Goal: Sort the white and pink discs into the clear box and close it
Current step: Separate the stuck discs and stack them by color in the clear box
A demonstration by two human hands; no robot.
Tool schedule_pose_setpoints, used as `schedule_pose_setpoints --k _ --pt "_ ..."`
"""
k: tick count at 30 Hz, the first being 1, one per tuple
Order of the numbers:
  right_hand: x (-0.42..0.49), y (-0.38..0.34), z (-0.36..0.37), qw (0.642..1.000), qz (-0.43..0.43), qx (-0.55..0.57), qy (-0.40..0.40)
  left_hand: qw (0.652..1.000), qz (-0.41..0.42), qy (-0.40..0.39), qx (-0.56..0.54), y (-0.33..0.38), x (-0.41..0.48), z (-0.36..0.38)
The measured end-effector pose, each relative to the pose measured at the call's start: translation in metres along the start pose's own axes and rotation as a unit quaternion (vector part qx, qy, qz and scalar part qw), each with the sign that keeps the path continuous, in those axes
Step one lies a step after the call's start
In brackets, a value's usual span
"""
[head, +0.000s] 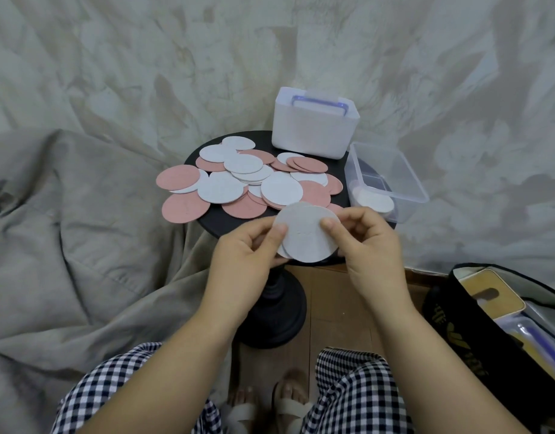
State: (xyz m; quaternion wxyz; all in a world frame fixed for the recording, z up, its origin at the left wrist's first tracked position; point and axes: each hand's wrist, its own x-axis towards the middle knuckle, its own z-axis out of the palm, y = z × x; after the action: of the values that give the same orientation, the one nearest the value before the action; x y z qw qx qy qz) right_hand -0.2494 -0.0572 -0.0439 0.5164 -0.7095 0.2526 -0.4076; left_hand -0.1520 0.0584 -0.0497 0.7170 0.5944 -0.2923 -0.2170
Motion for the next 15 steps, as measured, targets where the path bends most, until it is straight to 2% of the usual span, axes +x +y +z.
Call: schedule_pose_setpoints --k 4,6,8,10,13,15 --pt "-0.003 0.005 0.001 0.999 -0.002 -0.042 -0.003 1.0 -0.015 0.01 0.01 -0.006 -0.002 -0.001" --pt "-0.002 0.01 -0.003 0.989 -0.044 -0.141 0.003 0.999 -0.013 0.034 0.017 -0.006 -0.002 -0.004" --pt "0.003 0.016 -0.011 0.954 -0.107 -0.281 -0.015 0.997 -0.01 0.068 0.017 -0.006 0.0 -0.01" --pt "0.006 0.023 -0.019 0.921 -0.1 -0.369 -0.08 0.995 -0.014 0.097 0.008 -0.006 0.002 -0.016" --pt "0.006 0.03 -0.027 0.881 -0.089 -0.438 -0.157 0.993 -0.025 0.117 -0.006 -0.007 0.004 -0.022" --pt "0.003 0.031 -0.032 0.887 -0.103 -0.422 -0.156 0.992 -0.024 0.12 -0.006 -0.007 0.005 -0.023"
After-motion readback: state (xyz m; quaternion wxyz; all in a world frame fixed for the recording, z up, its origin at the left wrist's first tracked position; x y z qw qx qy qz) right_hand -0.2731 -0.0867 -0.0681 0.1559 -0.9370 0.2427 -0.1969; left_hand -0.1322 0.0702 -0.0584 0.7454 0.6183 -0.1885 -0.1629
